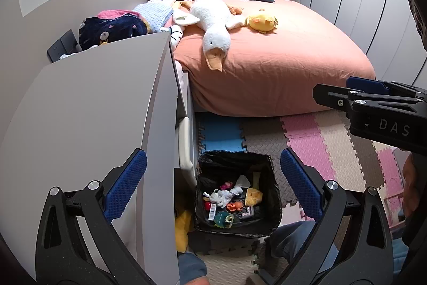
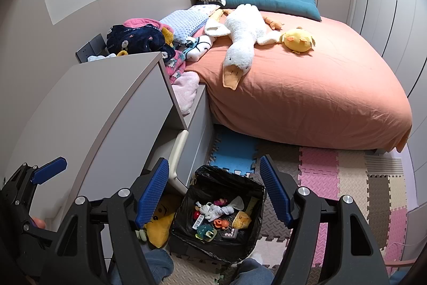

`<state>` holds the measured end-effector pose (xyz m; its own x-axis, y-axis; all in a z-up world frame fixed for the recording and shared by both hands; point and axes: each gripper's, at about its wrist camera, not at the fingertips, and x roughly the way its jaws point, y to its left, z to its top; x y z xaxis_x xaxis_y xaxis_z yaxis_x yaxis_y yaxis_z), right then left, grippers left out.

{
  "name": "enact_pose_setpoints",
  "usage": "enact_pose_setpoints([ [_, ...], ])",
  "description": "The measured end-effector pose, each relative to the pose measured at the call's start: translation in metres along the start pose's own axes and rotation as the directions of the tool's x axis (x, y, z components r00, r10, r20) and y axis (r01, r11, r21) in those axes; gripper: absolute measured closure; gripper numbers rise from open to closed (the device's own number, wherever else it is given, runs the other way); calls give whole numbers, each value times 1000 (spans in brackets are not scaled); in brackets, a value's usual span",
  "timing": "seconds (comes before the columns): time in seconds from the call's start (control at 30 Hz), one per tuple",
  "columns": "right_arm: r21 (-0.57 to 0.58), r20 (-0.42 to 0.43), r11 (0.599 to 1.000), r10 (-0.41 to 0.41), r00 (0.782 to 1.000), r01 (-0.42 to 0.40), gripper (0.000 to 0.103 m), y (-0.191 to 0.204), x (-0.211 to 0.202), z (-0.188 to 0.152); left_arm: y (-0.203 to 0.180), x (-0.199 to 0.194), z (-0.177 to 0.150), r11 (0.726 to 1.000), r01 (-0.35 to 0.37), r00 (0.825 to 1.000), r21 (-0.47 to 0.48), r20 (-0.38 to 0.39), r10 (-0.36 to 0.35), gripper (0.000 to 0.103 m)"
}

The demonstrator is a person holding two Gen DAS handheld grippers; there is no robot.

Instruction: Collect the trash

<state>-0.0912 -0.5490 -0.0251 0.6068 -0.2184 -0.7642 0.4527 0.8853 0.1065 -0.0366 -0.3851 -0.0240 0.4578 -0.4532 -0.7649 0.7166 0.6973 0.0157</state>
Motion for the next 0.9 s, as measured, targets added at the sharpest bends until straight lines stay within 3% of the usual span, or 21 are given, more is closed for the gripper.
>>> enact_pose_setpoints([
  [0.9,0,-4,1000,-3,1000,3,32,3,0,1,1,-1,-1,1000,24,1000,-11,10,-24,6],
])
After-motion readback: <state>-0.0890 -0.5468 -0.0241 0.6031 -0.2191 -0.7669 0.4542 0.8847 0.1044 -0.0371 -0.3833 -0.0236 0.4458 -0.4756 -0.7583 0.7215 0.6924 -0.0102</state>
